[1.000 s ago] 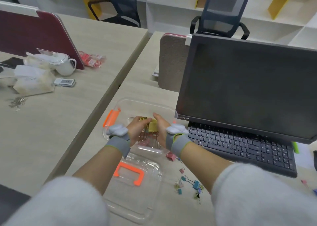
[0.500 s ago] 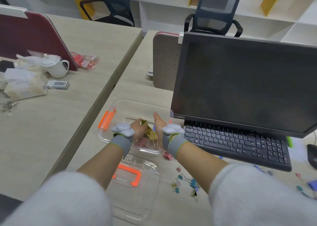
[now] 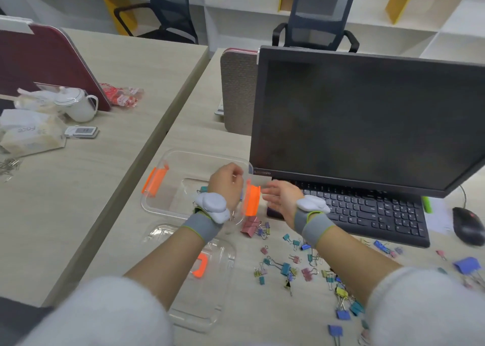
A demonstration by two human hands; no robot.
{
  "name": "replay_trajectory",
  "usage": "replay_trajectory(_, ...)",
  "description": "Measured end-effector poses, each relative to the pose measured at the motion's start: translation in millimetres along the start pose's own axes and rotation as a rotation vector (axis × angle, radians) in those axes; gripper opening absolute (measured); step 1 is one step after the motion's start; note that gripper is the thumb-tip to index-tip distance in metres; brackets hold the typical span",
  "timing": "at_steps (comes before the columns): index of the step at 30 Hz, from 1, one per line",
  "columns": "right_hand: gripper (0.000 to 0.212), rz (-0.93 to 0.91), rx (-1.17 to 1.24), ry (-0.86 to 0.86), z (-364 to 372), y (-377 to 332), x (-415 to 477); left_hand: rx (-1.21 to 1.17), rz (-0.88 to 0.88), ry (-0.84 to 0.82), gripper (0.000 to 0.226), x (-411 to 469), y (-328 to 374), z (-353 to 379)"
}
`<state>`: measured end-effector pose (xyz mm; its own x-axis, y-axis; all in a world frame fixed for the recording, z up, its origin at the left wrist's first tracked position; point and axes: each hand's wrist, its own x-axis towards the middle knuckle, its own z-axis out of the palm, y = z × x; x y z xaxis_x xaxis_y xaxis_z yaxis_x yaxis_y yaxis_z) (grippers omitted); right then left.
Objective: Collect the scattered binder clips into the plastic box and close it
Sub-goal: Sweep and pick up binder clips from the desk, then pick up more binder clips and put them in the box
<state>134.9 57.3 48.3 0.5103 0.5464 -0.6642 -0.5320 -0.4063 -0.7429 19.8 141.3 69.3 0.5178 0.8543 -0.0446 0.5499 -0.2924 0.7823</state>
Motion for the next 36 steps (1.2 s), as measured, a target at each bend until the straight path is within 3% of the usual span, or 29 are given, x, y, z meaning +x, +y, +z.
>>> replay_trajectory(6,0.024,-0.024,-0.338,0.083,-26.6,39.4,-0.6,0.051,0.262,-0.143,0.016,-44.0,19.6,46.6)
replay_trajectory(10,0.022,-0.085,-0.645,0.025,-44.3,56.6,5.8,0.155,0.272,-0.311,0.02,-65.6,4.9,75.3)
replay_trajectory(14,0.019,-0.134,-0.738,0.022,-71.1,82.7,-1.7,0.402,0.221,-0.372,0.037,-76.5,-20.5,96.7)
replay_trajectory(18,0.049,-0.267,-1.099,0.038,-95.5,104.1,-8.2,0.668,0.155,-0.418,0.059,-82.4,-42.4,110.0)
replay_trajectory(21,0.064,-0.328,-1.263,0.008,-105.6,117.0,-12.2,0.729,0.111,-0.414,0.063,-83.7,-50.8,114.4)
replay_trajectory(27,0.072,-0.416,-1.362,-0.027,-114.2,132.0,-16.2,0.678,0.064,-0.346,0.056,-88.2,-54.9,116.6)
replay_trajectory(36,0.082,-0.534,-1.409,-0.051,-129.1,154.9,-21.9,0.705,0.017,-0.474,0.036,-96.5,-57.4,125.8)
